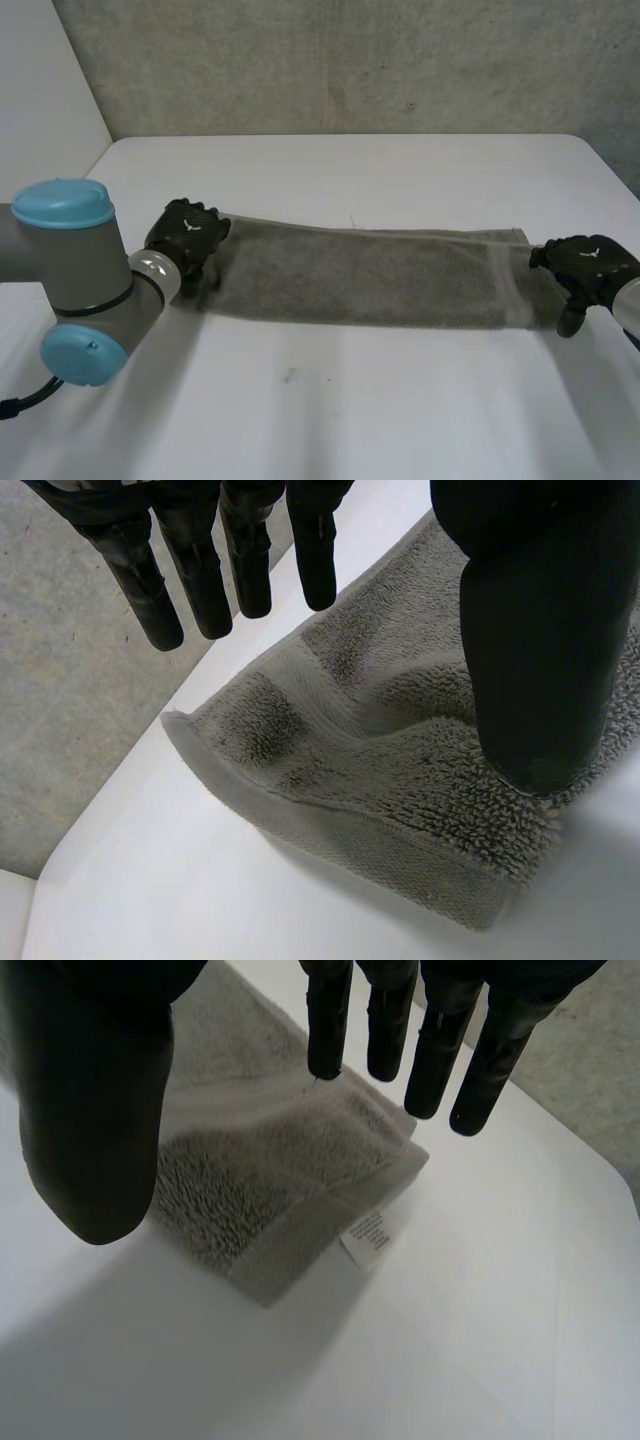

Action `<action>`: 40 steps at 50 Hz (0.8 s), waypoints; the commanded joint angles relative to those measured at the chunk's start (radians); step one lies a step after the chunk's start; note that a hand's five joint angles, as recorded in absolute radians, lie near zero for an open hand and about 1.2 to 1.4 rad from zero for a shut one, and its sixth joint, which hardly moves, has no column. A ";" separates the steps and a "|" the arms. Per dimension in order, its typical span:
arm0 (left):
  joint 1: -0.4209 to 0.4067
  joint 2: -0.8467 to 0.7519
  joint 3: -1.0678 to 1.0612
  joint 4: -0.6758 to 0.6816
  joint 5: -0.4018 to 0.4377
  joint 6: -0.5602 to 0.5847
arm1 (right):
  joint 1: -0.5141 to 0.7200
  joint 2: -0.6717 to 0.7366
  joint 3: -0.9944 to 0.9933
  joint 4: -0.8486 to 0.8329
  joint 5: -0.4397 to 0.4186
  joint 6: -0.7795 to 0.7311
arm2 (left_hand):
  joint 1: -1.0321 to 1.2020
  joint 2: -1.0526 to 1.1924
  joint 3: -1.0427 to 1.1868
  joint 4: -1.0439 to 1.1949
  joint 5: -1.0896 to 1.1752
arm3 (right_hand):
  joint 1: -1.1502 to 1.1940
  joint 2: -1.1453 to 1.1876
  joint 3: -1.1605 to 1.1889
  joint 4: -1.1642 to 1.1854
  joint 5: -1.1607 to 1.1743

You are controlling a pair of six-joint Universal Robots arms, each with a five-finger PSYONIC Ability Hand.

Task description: Fold the towel.

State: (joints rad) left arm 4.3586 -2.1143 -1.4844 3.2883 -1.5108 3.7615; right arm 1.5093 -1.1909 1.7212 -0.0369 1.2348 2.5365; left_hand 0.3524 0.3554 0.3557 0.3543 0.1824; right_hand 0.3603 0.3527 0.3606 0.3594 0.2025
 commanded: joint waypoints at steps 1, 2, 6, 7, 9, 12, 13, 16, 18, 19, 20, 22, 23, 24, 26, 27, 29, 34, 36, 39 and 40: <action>-0.001 -0.013 0.000 0.007 0.000 -0.011 | -0.001 0.083 -0.009 -0.061 0.008 -0.053 | 0.052 0.049 0.049 0.050 0.047 | 0.269 0.277 0.269 0.270 0.253; -0.001 -0.013 0.000 0.007 0.000 -0.011 | -0.001 0.083 -0.009 -0.061 0.008 -0.053 | 0.052 0.049 0.049 0.050 0.047 | 0.271 0.278 0.270 0.272 0.254; -0.002 -0.016 -0.002 0.007 0.000 -0.022 | -0.017 0.103 -0.029 -0.066 0.002 -0.059 | 0.049 0.046 0.046 0.047 0.044 | 0.819 0.826 0.818 0.819 0.802; -0.002 -0.022 -0.002 0.007 0.000 -0.026 | -0.018 0.117 -0.038 -0.066 0.005 -0.061 | 0.043 0.040 0.040 0.041 0.039 | 0.948 0.955 0.947 0.949 0.931; -0.002 -0.029 -0.002 0.007 0.000 -0.032 | -0.018 0.131 -0.048 -0.064 0.011 -0.061 | 0.040 0.037 0.037 0.038 0.036 | 1.035 1.043 1.035 1.036 1.018; -0.002 -0.045 0.001 0.008 -0.002 -0.037 | -0.021 0.148 -0.064 -0.063 0.017 -0.064 | 0.034 0.031 0.031 0.032 0.030 | 1.036 1.044 1.036 1.037 1.019; -0.002 -0.046 0.001 0.008 -0.002 -0.037 | -0.021 0.148 -0.065 -0.063 0.017 -0.064 | 0.034 0.031 0.031 0.032 0.030 | 1.036 1.044 1.036 1.037 1.019; -0.002 -0.062 0.006 0.017 -0.002 -0.039 | -0.043 0.149 -0.071 -0.067 0.028 -0.067 | 0.031 0.028 0.028 0.029 0.027 | 1.036 1.044 1.036 1.037 1.019; -0.002 -0.070 0.009 0.025 -0.003 -0.037 | -0.066 0.148 -0.075 -0.067 0.034 -0.071 | 0.031 0.028 0.028 0.029 0.027 | 1.036 1.044 1.036 1.037 1.019; -0.001 -0.079 0.012 0.033 -0.003 -0.037 | -0.086 0.146 -0.083 -0.066 0.040 -0.083 | 0.031 0.028 0.028 0.029 0.027 | 1.036 1.044 1.036 1.037 1.019; -0.001 -0.087 0.015 0.040 -0.003 -0.037 | -0.102 0.142 -0.094 -0.064 0.048 -0.097 | 0.031 0.028 0.028 0.029 0.027 | 1.036 1.044 1.036 1.037 1.019; -0.001 -0.095 0.018 0.046 -0.003 -0.035 | -0.119 0.140 -0.104 -0.063 0.057 -0.113 | 0.031 0.028 0.028 0.029 0.027 | 1.036 1.044 1.036 1.037 1.019; -0.001 -0.104 0.019 0.053 -0.005 -0.035 | -0.138 0.140 -0.114 -0.060 0.064 -0.128 | 0.031 0.028 0.028 0.029 0.027 | 1.036 1.044 1.036 1.037 1.019; -0.001 -0.104 0.019 0.053 -0.005 -0.035 | -0.138 0.140 -0.114 -0.060 0.064 -0.128 | 0.031 0.028 0.028 0.029 0.027 | 1.036 1.044 1.036 1.037 1.019; 0.001 -0.115 0.023 0.059 -0.006 -0.034 | -0.171 0.139 -0.126 -0.058 0.075 -0.156 | 0.031 0.028 0.028 0.029 0.027 | 1.036 1.044 1.036 1.037 1.019; 0.001 -0.115 0.023 0.059 -0.006 -0.034 | -0.172 0.139 -0.126 -0.058 0.075 -0.156 | 0.031 0.028 0.028 0.029 0.027 | 1.036 1.044 1.036 1.037 1.019; 0.001 -0.115 0.023 0.059 -0.011 -0.032 | -0.198 0.139 -0.144 -0.060 0.074 -0.174 | 0.031 0.028 0.028 0.029 0.027 | 1.036 1.044 1.036 1.037 1.019; -0.001 -0.093 0.013 0.054 -0.014 -0.034 | -0.219 0.139 -0.184 -0.057 0.077 -0.197 | 0.034 0.031 0.031 0.032 0.030 | 1.036 1.044 1.036 1.037 1.019; -0.005 -0.073 0.009 0.048 -0.014 -0.034 | -0.221 0.139 -0.202 -0.055 0.077 -0.203 | 0.031 0.028 0.028 0.029 0.027 | 1.036 1.044 1.036 1.037 1.019; -0.016 -0.012 -0.006 0.047 -0.014 -0.037 | -0.216 0.126 -0.248 -0.044 0.078 -0.206 | 0.028 0.025 0.025 0.027 0.024 | 1.036 1.044 1.036 1.037 1.019; -0.019 0.022 -0.020 0.045 -0.014 -0.037 | -0.213 0.113 -0.271 -0.034 0.078 -0.206 | 0.026 0.023 0.022 0.024 0.021 | 1.036 1.044 1.036 1.037 1.019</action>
State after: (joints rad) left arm 4.3551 -2.1950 -1.4735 3.3423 -1.5239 3.7277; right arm 1.2903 -1.0549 1.5294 -0.0911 1.3126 2.3387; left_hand 0.3453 0.3444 0.3440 0.3449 0.1638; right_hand 1.3224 1.3000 1.3299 1.3413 1.1547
